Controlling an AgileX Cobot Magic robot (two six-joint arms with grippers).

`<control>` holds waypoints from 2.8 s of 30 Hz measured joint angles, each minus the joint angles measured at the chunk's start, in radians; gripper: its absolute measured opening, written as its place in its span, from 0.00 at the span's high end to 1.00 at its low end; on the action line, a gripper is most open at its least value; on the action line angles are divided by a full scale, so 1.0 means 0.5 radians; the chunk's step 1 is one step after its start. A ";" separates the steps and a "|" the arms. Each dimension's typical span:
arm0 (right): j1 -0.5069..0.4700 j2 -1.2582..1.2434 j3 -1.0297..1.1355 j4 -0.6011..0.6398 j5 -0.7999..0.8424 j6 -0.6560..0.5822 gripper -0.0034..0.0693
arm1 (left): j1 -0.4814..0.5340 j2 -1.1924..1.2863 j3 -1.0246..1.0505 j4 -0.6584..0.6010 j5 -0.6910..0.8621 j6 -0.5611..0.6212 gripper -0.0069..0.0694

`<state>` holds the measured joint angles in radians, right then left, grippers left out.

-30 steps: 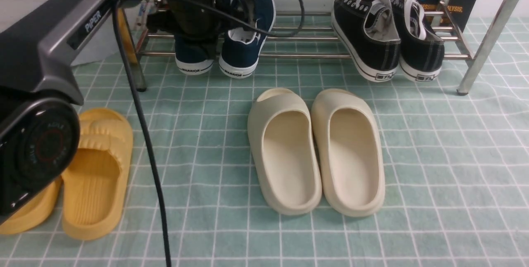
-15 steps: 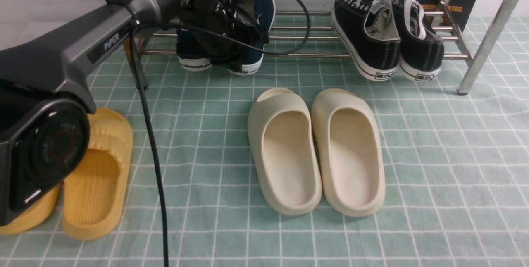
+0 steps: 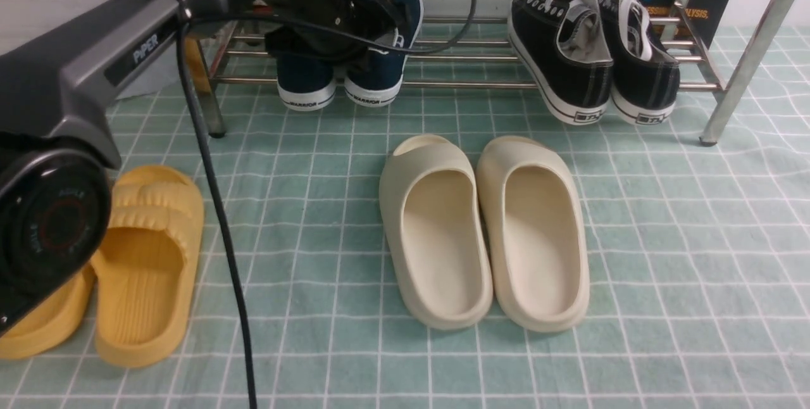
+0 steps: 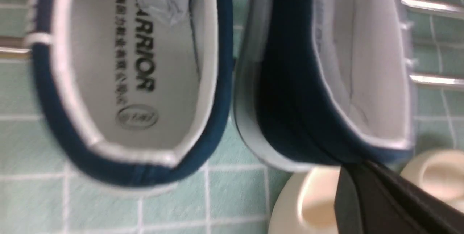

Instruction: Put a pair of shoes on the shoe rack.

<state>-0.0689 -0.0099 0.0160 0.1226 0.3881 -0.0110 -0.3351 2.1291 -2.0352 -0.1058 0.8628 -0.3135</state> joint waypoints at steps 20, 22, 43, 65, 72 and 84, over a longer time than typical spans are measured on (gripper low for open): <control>0.000 0.000 0.000 0.000 0.000 0.000 0.62 | 0.000 -0.706 0.201 0.686 0.308 -0.138 0.93; 0.000 0.000 0.000 0.000 0.000 0.000 0.62 | 0.000 -0.873 0.362 0.779 0.160 -0.249 0.93; 0.000 0.000 0.000 0.000 0.000 0.000 0.62 | 0.000 -2.693 2.544 2.343 -1.504 -1.761 0.93; 0.000 0.000 0.000 0.000 0.000 0.000 0.62 | 0.000 -3.663 3.592 2.315 -1.294 -1.782 0.93; 0.000 0.000 0.000 0.000 0.000 0.000 0.62 | 0.000 -3.765 3.714 2.295 -1.272 -1.831 0.93; 0.000 0.000 0.000 0.000 0.000 0.000 0.62 | 0.295 -4.281 3.857 2.270 -1.315 -1.893 0.93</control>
<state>-0.0689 -0.0099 0.0160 0.1226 0.3881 -0.0110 -0.1876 -0.0112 -0.1068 1.0294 0.2052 -1.2600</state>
